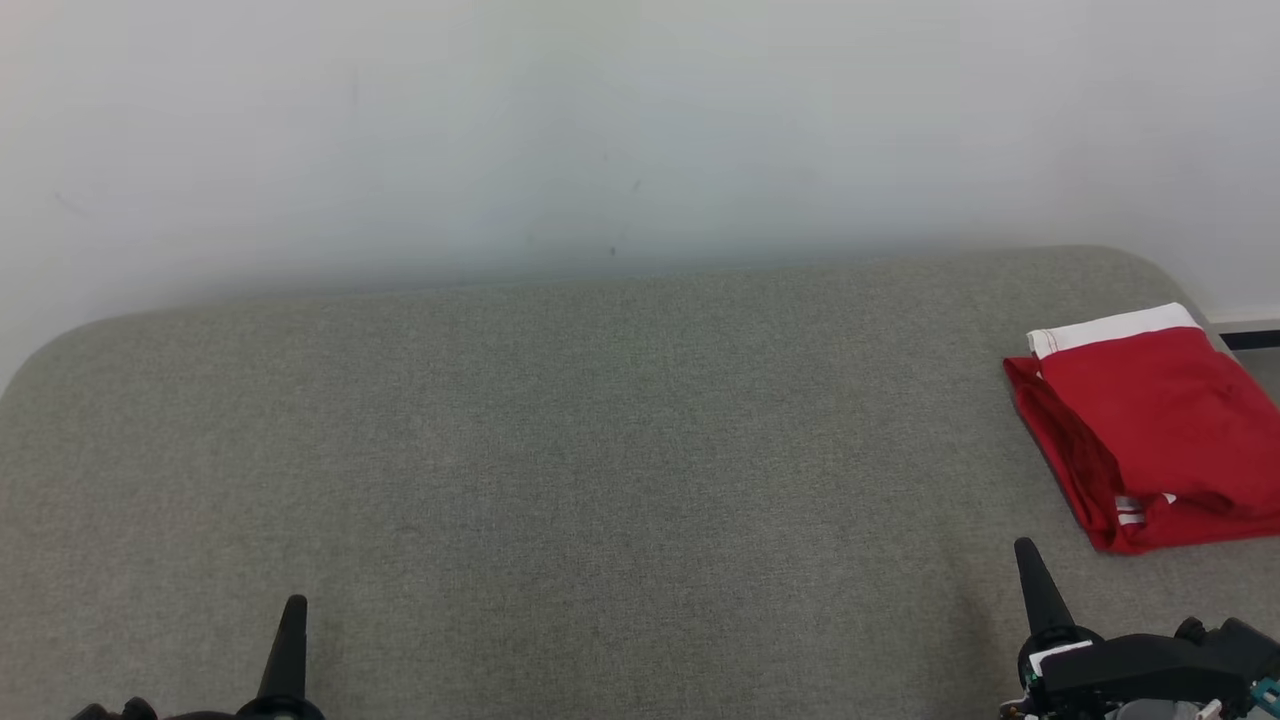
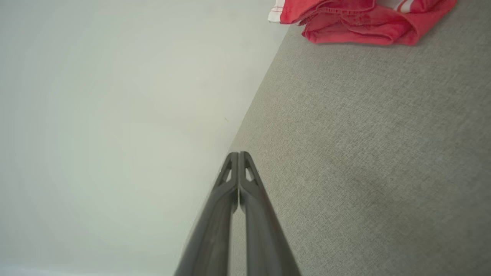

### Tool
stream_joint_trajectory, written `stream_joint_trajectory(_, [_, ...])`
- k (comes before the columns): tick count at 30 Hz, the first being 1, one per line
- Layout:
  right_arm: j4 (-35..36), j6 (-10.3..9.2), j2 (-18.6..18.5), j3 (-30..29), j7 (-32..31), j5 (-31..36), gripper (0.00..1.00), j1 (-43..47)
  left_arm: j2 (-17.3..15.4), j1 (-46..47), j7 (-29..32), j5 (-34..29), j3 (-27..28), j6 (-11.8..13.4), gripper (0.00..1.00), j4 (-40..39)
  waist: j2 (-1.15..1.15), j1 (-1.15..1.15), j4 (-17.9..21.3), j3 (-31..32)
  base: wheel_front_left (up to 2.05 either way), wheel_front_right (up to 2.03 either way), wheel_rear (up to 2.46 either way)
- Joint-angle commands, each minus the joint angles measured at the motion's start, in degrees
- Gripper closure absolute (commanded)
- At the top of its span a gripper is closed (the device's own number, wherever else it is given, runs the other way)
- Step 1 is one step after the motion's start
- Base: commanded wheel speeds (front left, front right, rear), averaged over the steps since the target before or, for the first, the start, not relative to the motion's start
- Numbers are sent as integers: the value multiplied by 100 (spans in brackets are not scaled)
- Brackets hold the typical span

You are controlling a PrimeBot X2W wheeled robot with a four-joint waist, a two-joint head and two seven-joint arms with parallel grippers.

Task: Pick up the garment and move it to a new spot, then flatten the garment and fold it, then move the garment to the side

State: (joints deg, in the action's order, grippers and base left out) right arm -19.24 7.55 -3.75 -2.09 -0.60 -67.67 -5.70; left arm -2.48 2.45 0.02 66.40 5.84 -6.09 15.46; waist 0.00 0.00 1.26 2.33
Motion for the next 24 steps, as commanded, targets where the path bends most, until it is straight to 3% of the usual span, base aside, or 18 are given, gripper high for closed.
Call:
stream_joint_trajectory(1, [91,-6,17,-45,-48,-159,100,-90,-37,146,54,168,19,-38,100,-67,0,0,-5,-8,0,0,0])
stream_joint_trajectory(24, [293,-9,53,-246,-316,-1252,100,-102,-45,287,351,1324,51,-97,100,-98,0,0,-55,-104,0,0,0])
